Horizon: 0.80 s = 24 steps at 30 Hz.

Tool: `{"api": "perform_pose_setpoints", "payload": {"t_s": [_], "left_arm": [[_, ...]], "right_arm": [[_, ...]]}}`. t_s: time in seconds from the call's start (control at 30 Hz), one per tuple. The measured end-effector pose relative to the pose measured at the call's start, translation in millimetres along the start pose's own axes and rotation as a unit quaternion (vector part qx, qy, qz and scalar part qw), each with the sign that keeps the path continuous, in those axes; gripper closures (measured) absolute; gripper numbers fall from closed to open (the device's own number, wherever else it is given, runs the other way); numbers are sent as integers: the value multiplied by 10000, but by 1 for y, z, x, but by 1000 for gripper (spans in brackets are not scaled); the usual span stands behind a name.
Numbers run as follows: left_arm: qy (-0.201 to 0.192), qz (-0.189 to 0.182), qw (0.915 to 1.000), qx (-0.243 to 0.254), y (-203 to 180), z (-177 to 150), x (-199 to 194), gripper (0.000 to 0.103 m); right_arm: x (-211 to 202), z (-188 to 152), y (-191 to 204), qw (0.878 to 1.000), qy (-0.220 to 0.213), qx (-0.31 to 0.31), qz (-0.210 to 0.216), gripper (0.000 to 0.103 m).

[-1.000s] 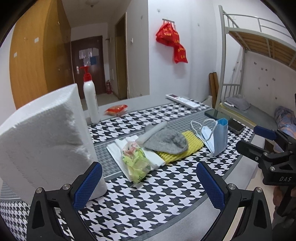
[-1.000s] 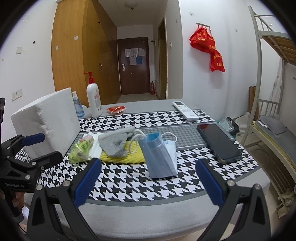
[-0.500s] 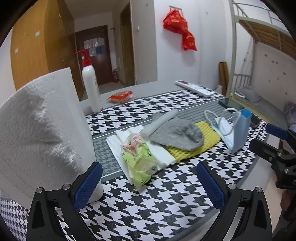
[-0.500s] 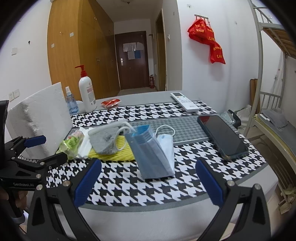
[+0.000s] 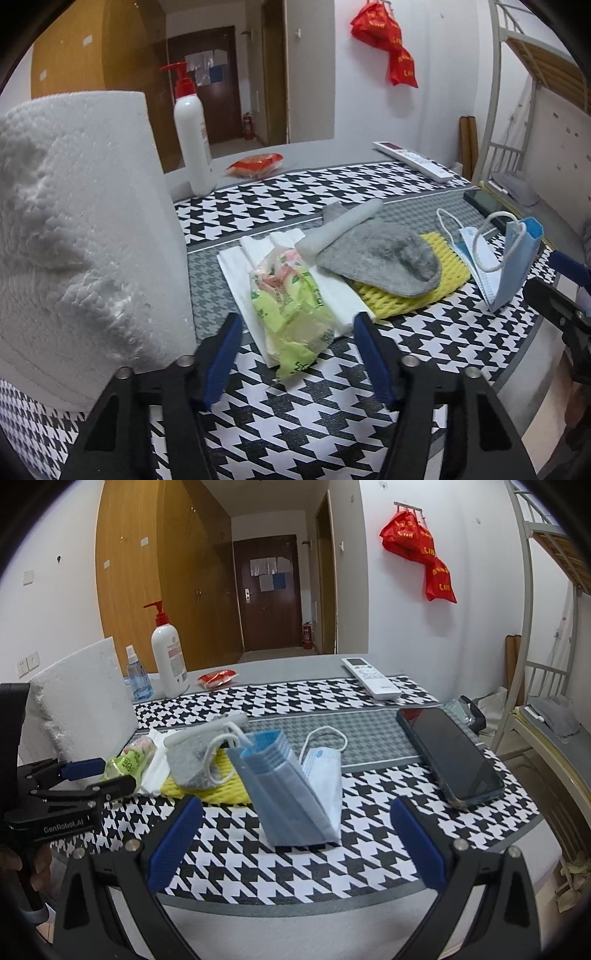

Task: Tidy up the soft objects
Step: 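Grasp the green snack bag with the left tool while the right tool grasps the blue mask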

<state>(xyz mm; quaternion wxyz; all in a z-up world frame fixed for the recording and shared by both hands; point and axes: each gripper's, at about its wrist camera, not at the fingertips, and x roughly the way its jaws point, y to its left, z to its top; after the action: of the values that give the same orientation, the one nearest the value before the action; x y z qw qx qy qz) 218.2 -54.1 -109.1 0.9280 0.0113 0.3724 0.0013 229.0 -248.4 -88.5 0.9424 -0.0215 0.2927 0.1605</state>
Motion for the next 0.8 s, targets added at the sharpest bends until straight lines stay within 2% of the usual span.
{"api": "perform_pose_setpoints", "payload": {"t_s": [0.03, 0.17, 0.3, 0.6, 0.67, 0.8], "left_arm": [[15, 7, 10000, -15, 1, 0, 0, 46], [152, -92, 9998, -117, 5, -1, 6, 64], [178, -96, 9997, -107, 5, -3, 9, 72], [63, -282, 9995, -110, 8, -4, 4, 74], [41, -317, 9995, -67, 7, -3, 3, 74], [83, -378, 9992, -109, 9, -4, 4, 77]], "right_arm": [[1, 0, 0, 10000, 6, -5, 18, 0], [7, -2, 1, 10000, 72, 16, 52, 0], [14, -3, 1, 9998, 167, 27, 83, 0], [25, -2, 1, 9996, 267, -28, -89, 1], [27, -3, 0, 9995, 300, -5, -79, 6], [30, -5, -2, 9992, 393, 55, -16, 24]]}}
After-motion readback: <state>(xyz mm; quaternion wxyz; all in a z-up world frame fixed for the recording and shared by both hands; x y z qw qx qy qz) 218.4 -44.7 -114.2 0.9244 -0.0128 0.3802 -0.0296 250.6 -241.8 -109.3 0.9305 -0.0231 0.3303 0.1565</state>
